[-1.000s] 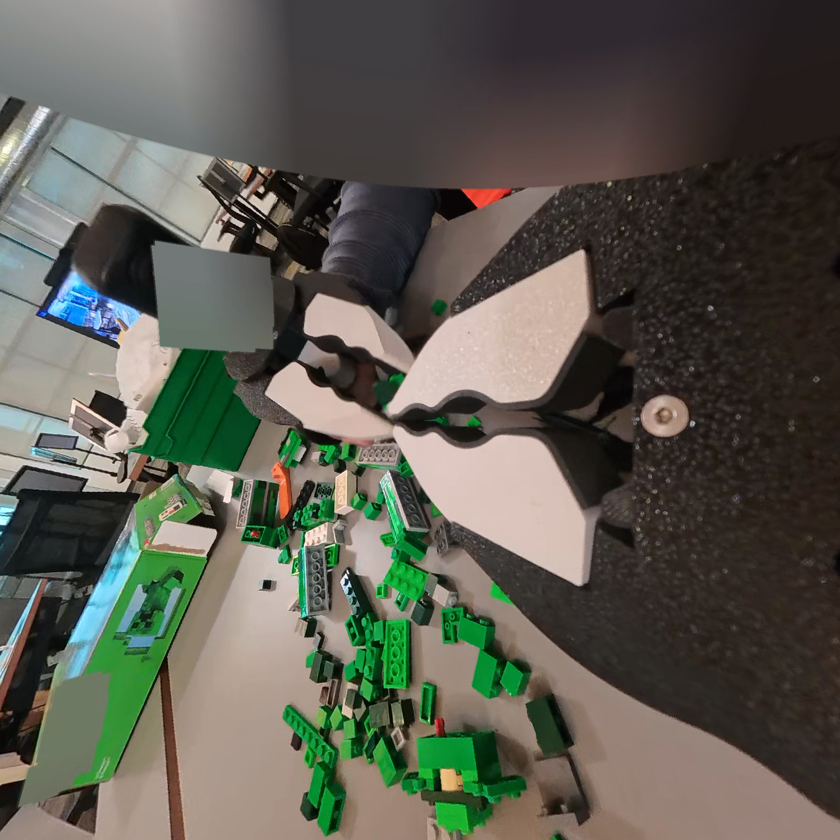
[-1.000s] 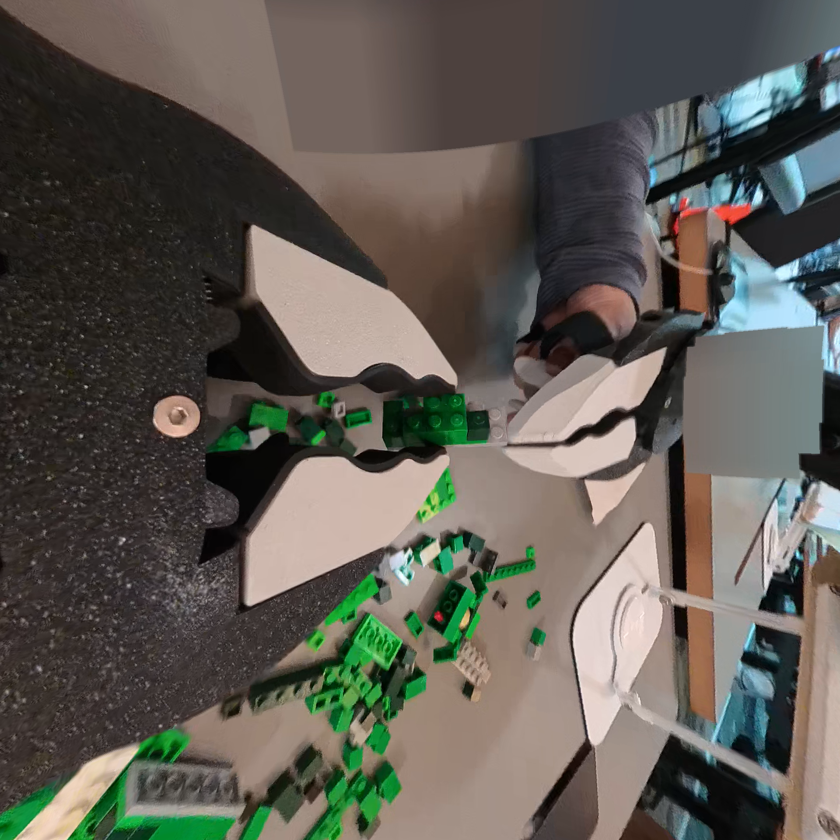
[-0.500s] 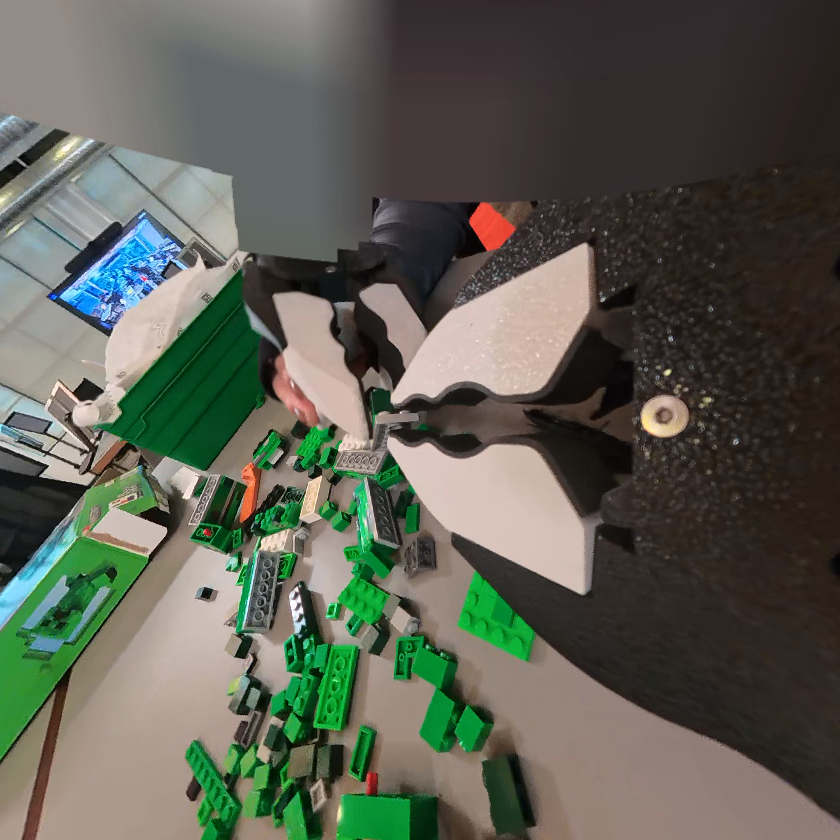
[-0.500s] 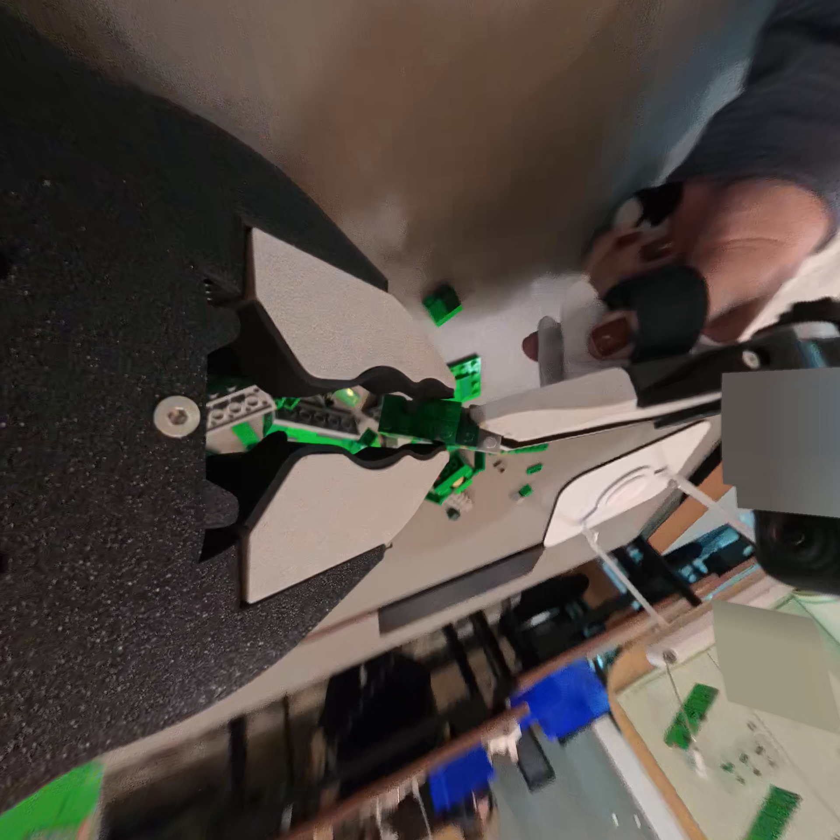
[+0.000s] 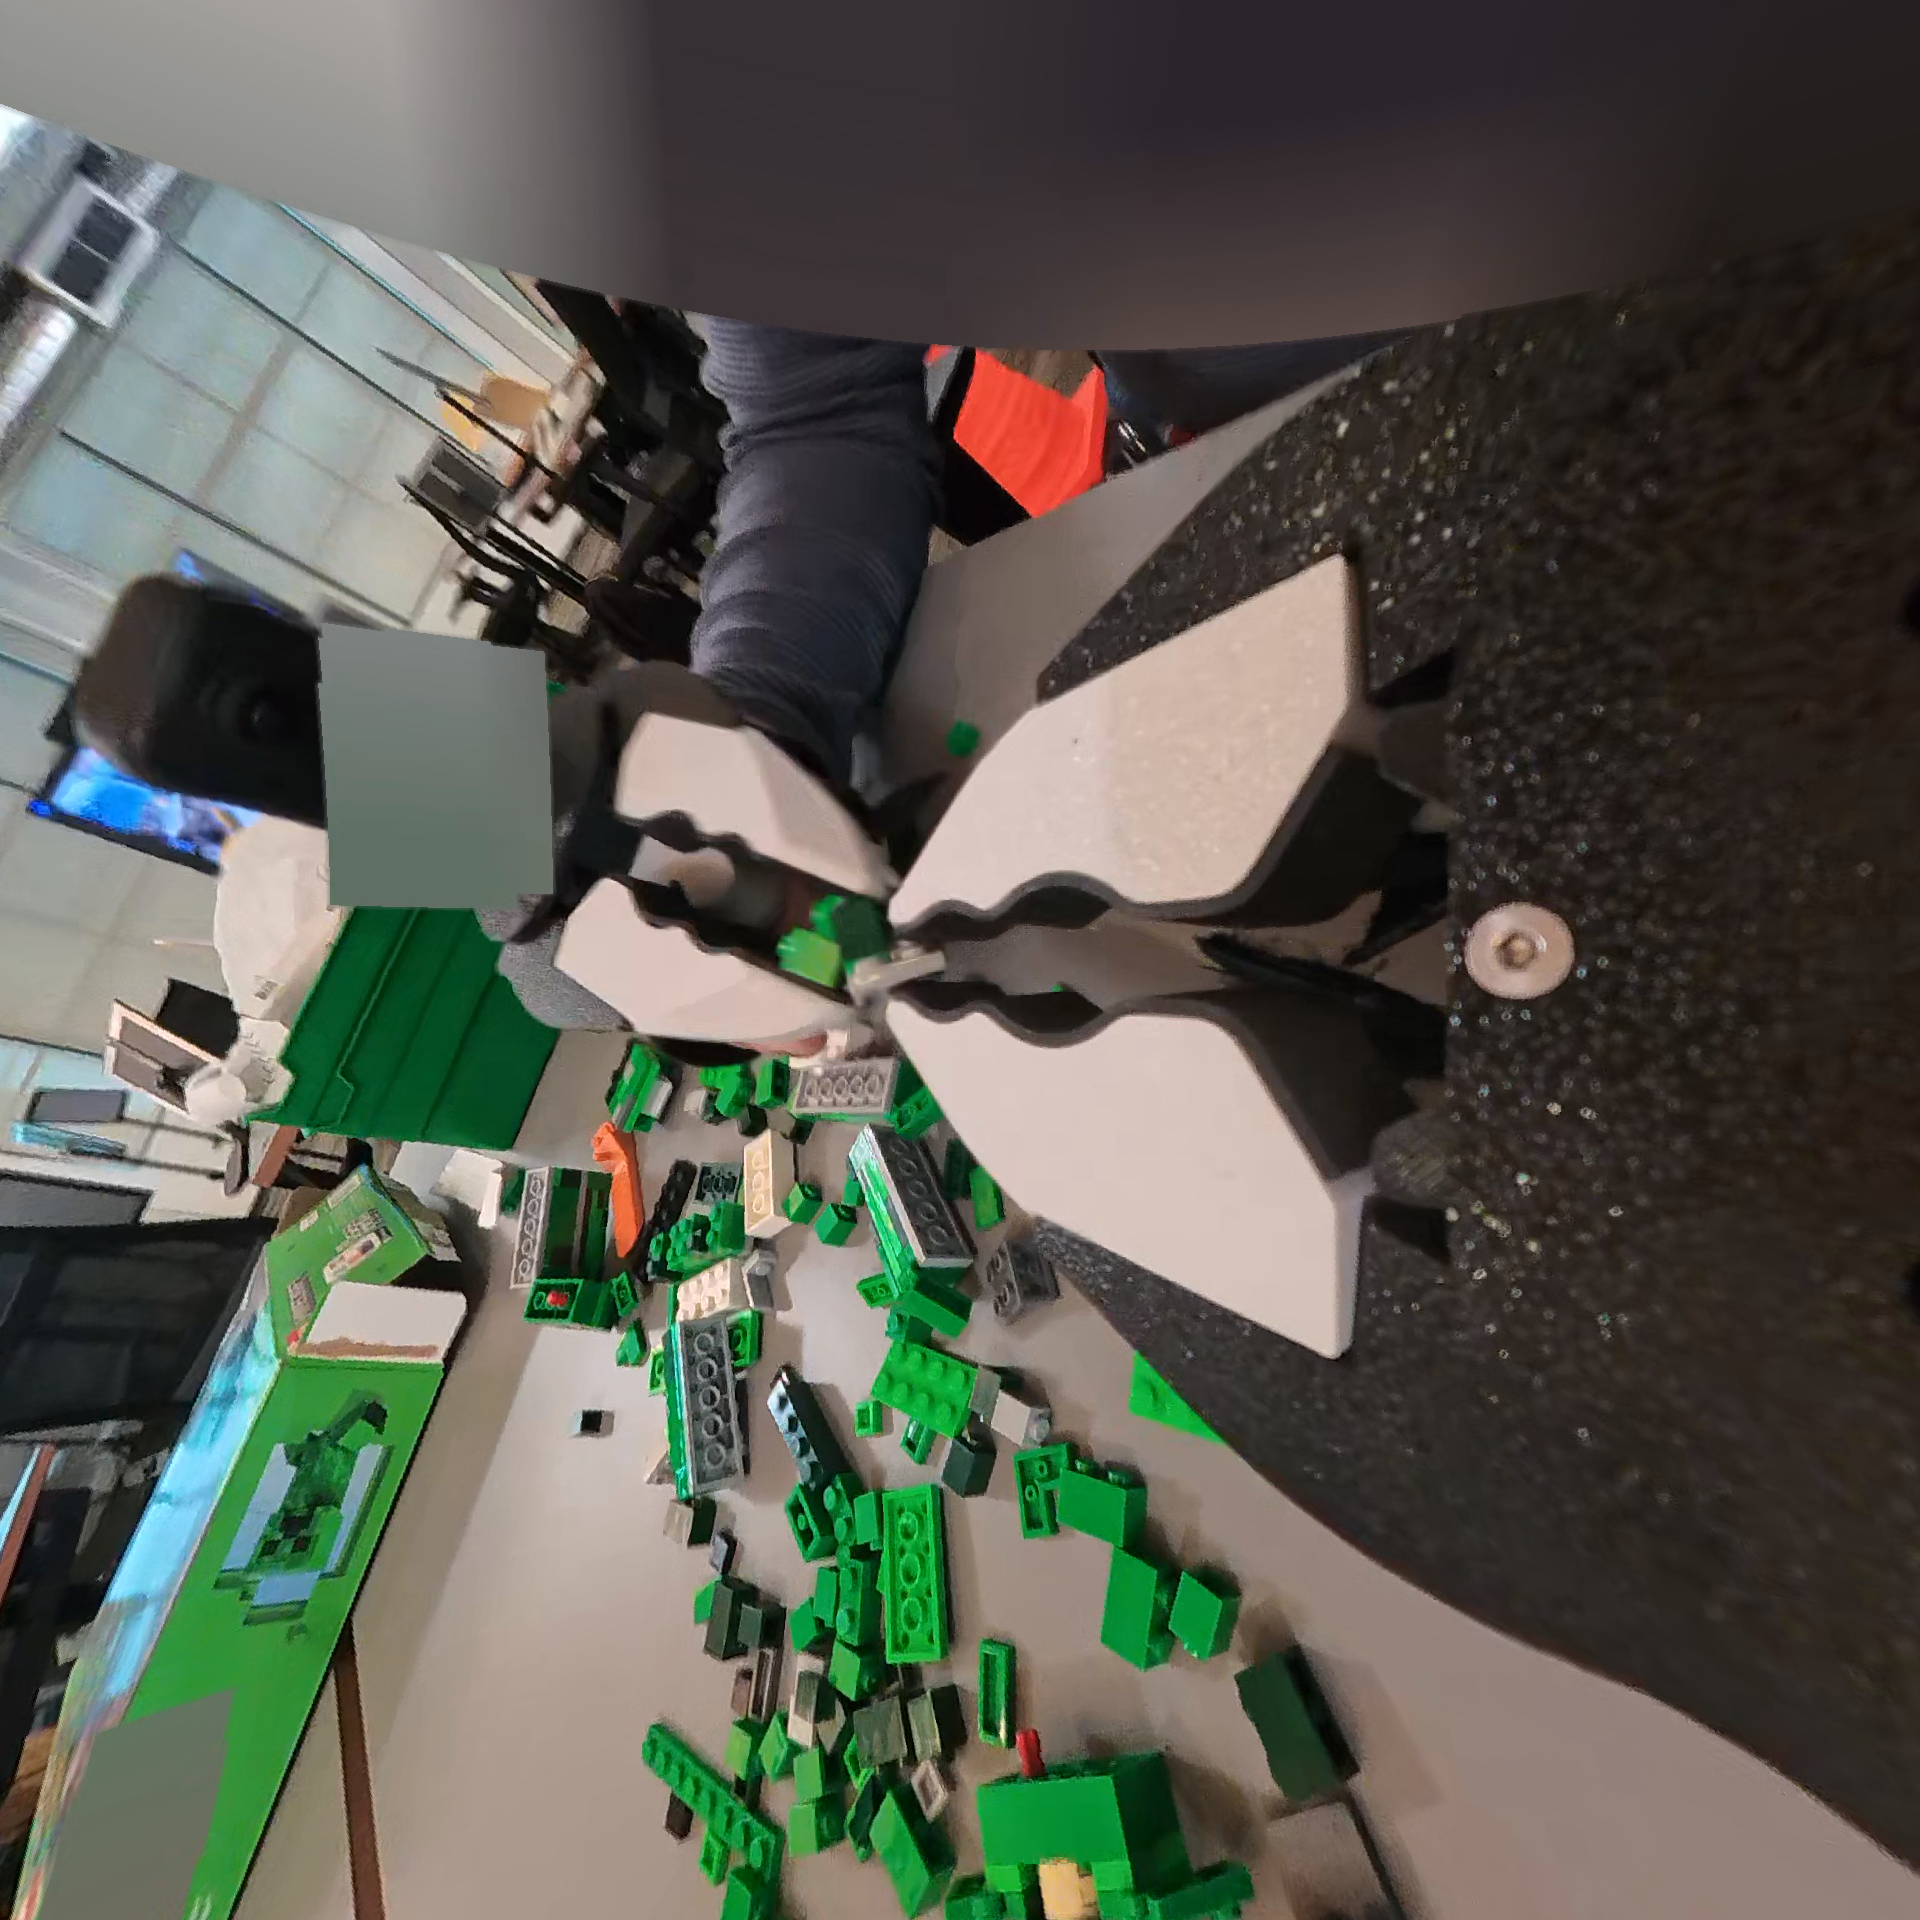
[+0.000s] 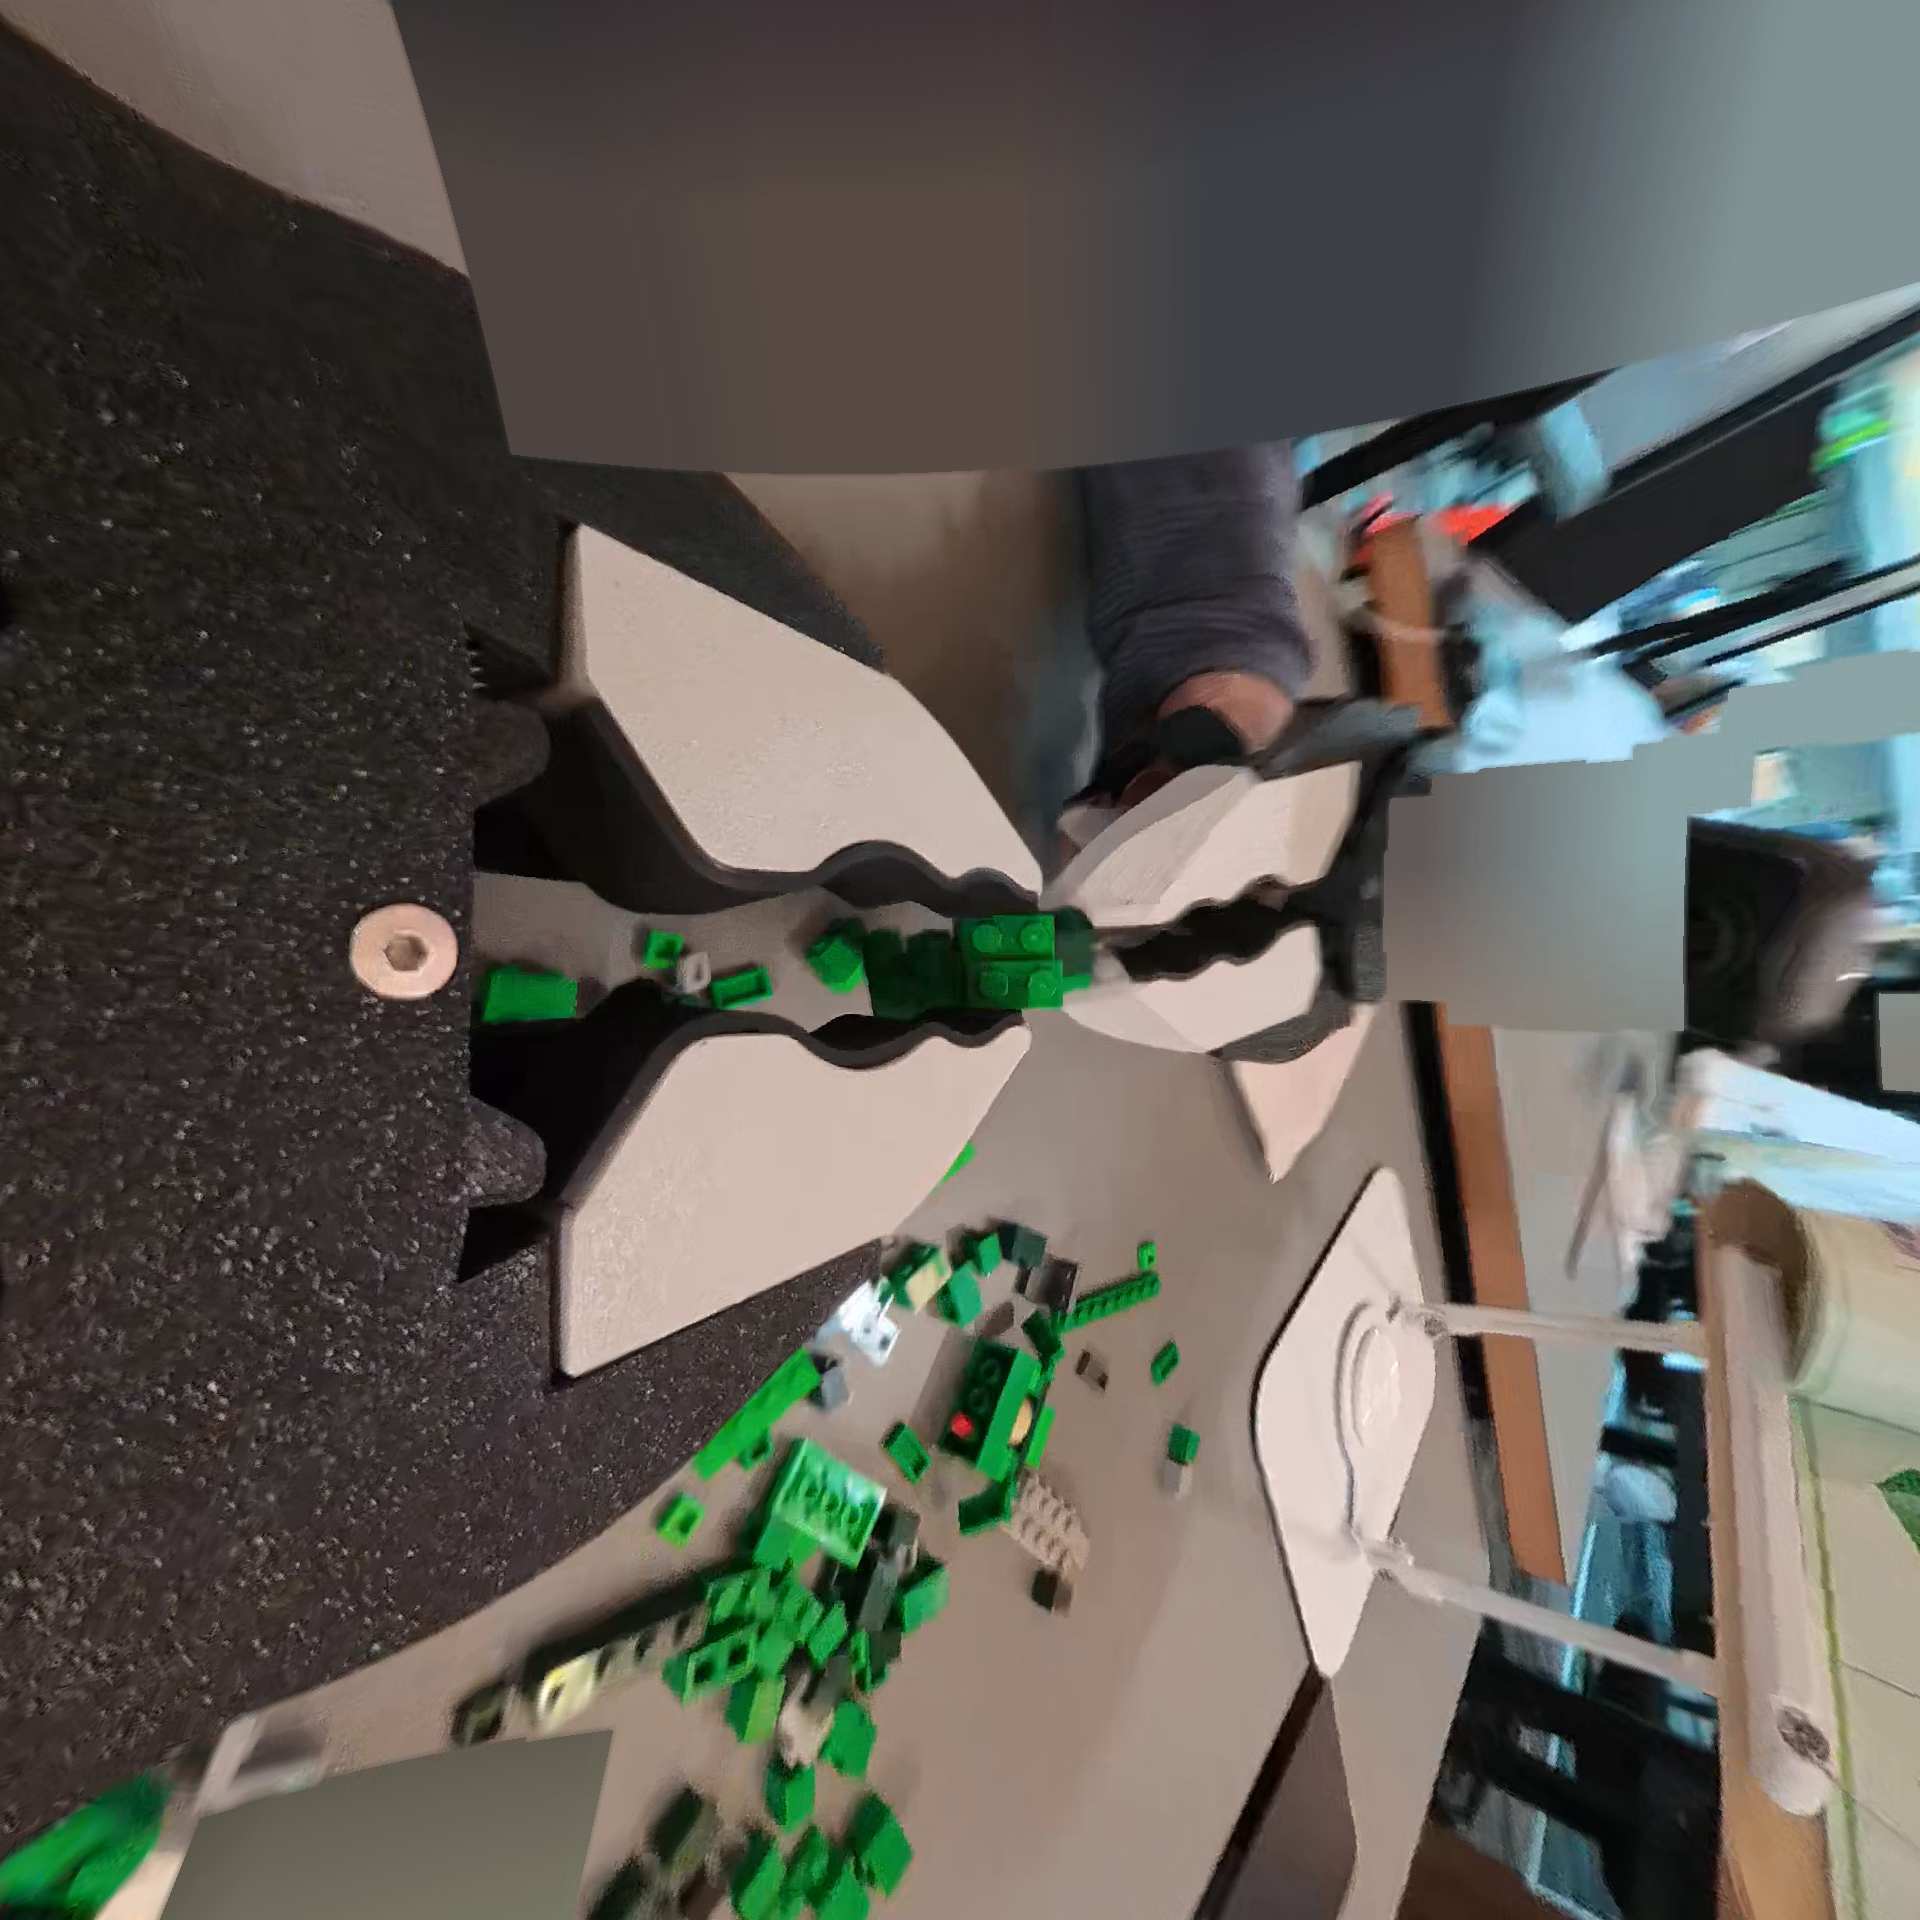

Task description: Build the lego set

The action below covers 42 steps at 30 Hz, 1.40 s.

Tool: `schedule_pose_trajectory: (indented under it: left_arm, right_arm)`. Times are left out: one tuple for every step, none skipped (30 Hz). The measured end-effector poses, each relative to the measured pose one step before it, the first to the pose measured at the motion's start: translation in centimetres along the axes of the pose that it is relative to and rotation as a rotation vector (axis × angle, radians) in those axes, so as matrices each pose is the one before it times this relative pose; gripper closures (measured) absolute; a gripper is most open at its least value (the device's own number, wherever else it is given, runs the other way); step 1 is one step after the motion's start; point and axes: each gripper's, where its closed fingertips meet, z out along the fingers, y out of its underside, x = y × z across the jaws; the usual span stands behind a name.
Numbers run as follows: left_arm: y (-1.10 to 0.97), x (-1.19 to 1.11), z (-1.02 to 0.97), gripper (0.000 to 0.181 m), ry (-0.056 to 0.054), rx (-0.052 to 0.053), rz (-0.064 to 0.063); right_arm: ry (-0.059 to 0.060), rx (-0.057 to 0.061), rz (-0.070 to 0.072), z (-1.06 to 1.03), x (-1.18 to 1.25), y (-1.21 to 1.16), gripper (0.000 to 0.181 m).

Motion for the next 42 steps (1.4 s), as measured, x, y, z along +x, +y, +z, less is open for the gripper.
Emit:
schedule_pose_trajectory:
  left_arm:
    - [-0.068,0.040,-0.089,0.174,-0.0005,0.0044,0.0232]
    - [-0.183,0.134,0.065,0.175,0.0013,0.0067,0.0064]
    - [-0.029,0.109,0.171,0.175,-0.0005,0.0006,0.0025]
    - [0.267,-0.052,0.207,0.175,-0.0044,-0.0139,-0.0076]
    - [0.389,-0.133,0.192,0.175,-0.0006,-0.0165,-0.0158]
    - [0.218,-0.336,0.100,0.175,-0.0087,-0.0037,-0.0261]
    - [0.288,-0.470,0.033,0.175,-0.0136,-0.0111,-0.0345]
    - [0.264,-0.470,-0.018,0.175,-0.0160,-0.0119,-0.0261]
    - [0.094,-0.493,-0.101,0.175,-0.0212,-0.0024,-0.0213]
    - [0.117,-0.440,-0.137,0.175,-0.0196,-0.0082,-0.0221]
    - [0.006,-0.309,-0.168,0.175,-0.0106,-0.0003,-0.0192]
    - [-0.069,-0.396,-0.209,0.175,-0.0178,0.0049,-0.0176]
    - [-0.017,-0.333,-0.205,0.175,-0.0127,0.0005,-0.0182]
    - [-0.003,-0.203,-0.161,0.175,-0.0043,-0.0009,-0.0145]
    - [0.009,-0.278,-0.132,0.175,-0.0119,-0.0005,-0.0141]
    - [0.071,-0.201,-0.089,0.175,-0.0065,-0.0047,-0.0159]
    - [0.076,-0.067,-0.035,0.175,0.0023,-0.0034,-0.0180]
    - [0.039,-0.044,0.018,0.175,0.0039,0.0002,-0.0212]
    - [0.089,0.085,0.048,0.175,0.0138,-0.0030,-0.0223]
    - [0.021,0.266,0.069,0.175,0.0260,0.0022,-0.0178]
    - [-0.028,0.297,0.065,0.175,0.0274,0.0044,-0.0166]
    - [0.044,0.211,0.046,0.175,0.0200,-0.0017,-0.0133]
    - [0.062,0.259,0.038,0.175,0.0219,-0.0033,-0.0080]
    - [0.002,0.283,0.018,0.175,0.0217,-0.0001,-0.0074]
    - [-0.045,0.132,-0.051,0.174,0.0107,0.0026,0.0009]
    - [0.014,0.195,-0.070,0.174,0.0137,-0.0023,0.0103]
    - [0.058,0.301,-0.059,0.174,0.0150,-0.0071,0.0251]
    - [0.013,0.355,-0.041,0.174,0.0112,-0.0073,0.0430]
    - [-0.023,0.413,-0.025,0.174,0.0096,-0.0055,0.0451]
    - [-0.140,0.365,-0.009,0.174,0.0060,0.0042,0.0349]
    - [-0.097,0.315,0.043,0.174,0.0089,0.0037,0.0179]
    - [0.004,0.116,0.058,0.173,0.0017,0.0000,0.0120]
    - [0.074,0.022,0.069,0.173,0.0009,-0.0023,0.0044]
    - [0.163,-0.027,0.030,0.173,0.0024,-0.0076,0.0019]
    - [0.041,-0.244,-0.039,0.174,-0.0138,-0.0004,0.0020]
    - [0.026,0.046,-0.074,0.174,0.0028,-0.0023,0.0151]
    - [-0.155,0.073,-0.003,0.174,0.0020,0.0079,0.0007]
    - [-0.020,-0.007,0.002,0.174,-0.0020,0.0012,-0.0010]
    - [0.034,0.014,-0.005,0.174,0.0008,-0.0016,0.0029]
    - [-0.001,0.027,-0.014,0.174,0.0005,-0.0011,0.0018]
    - [0.008,0.067,-0.011,0.174,0.0032,-0.0015,0.0053]
    - [0.002,0.053,0.004,0.174,0.0014,-0.0015,0.0060]
  right_arm:
    - [-0.0443,0.0478,0.0782,-0.201,-0.149,-0.597,0.165]
    - [-0.0151,0.0269,0.0427,-0.103,0.099,-0.293,0.165]
    - [0.0062,-0.0071,0.0050,-0.001,0.208,0.179,0.165]
    - [0.0072,-0.0144,-0.0014,0.067,0.154,0.303,0.165]
    - [0.0153,-0.0148,-0.0069,0.076,0.220,0.295,0.165]
    - [0.0328,-0.0257,-0.0335,0.007,0.371,0.365,0.165]
    - [0.0484,-0.0470,-0.0622,-0.082,0.472,0.498,0.165]
    - [0.0529,-0.0643,-0.0766,-0.158,0.465,0.604,0.165]
    - [0.0475,-0.0630,-0.0738,-0.168,0.371,0.608,0.164]
    - [0.0303,-0.0540,-0.0570,-0.105,0.142,0.567,0.164]
    - [0.0096,-0.0465,-0.0355,0.027,-0.082,0.535,0.165]
    - [0.0029,-0.0388,-0.0219,0.154,-0.152,0.467,0.165]
    - [0.0009,-0.0313,-0.0199,0.246,-0.197,0.350,0.164]
    - [0.0018,-0.0258,-0.0194,0.303,-0.211,0.278,0.164]
    - [0.0109,-0.0240,-0.0197,0.321,-0.129,0.221,0.161]
    - [0.0227,-0.0243,-0.0234,0.289,0.019,0.149,0.153]
    - [0.0341,-0.0213,-0.0319,0.232,0.139,0.049,0.146]
    - [0.0413,-0.0138,-0.0432,0.171,0.169,-0.067,0.141]
    - [0.0388,-0.0065,-0.0486,0.133,0.097,-0.162,0.141]
    - [0.0350,-0.0033,-0.0460,0.109,0.045,-0.178,0.144]
    - [0.0336,0.0013,-0.0394,0.067,0.091,-0.211,0.148]
    - [0.0279,0.0093,-0.0294,-0.009,0.103,-0.287,0.153]
    - [0.0221,0.0108,-0.0171,-0.064,0.149,-0.270,0.157]
    - [0.0098,0.0060,-0.0079,-0.095,0.099,-0.154,0.162]
    - [-0.0099,0.0055,0.0034,-0.094,-0.041,-0.126,0.162]
    - [-0.0244,0.0125,0.0192,-0.163,-0.123,-0.192,0.162]
    - [-0.0361,0.0246,0.0357,-0.247,-0.145,-0.269,0.163]
    - [-0.0471,0.0381,0.0570,-0.310,-0.153,-0.325,0.163]
    - [-0.0508,0.0489,0.0699,-0.333,-0.124,-0.369,0.163]
    - [-0.0477,0.0494,0.0669,-0.291,-0.092,-0.341,0.163]
    - [-0.0417,0.0354,0.0545,-0.198,-0.108,-0.184,0.162]
    - [-0.0321,0.0200,0.0403,-0.083,-0.077,0.000,0.162]
    - [-0.0299,0.0116,0.0357,-0.008,-0.100,0.105,0.163]
    - [-0.0313,0.0130,0.0369,0.001,-0.120,0.090,0.163]
    - [-0.0324,0.0236,0.0455,-0.046,-0.099,-0.045,0.164]
    - [-0.0318,0.0273,0.0540,-0.042,-0.065,-0.134,0.164]
    - [-0.0216,0.0150,0.0366,-0.021,-0.008,-0.066,0.164]
    - [-0.0101,0.0049,0.0152,0.003,0.000,-0.010,0.164]
    - [-0.0067,0.0001,0.0089,0.014,-0.032,0.011,0.164]
    - [-0.0070,0.0011,0.0110,0.006,-0.057,-0.021,0.164]
    - [-0.0110,0.0046,0.0178,-0.022,-0.060,-0.036,0.164]
    - [-0.0138,0.0083,0.0255,-0.046,-0.050,-0.073,0.164]
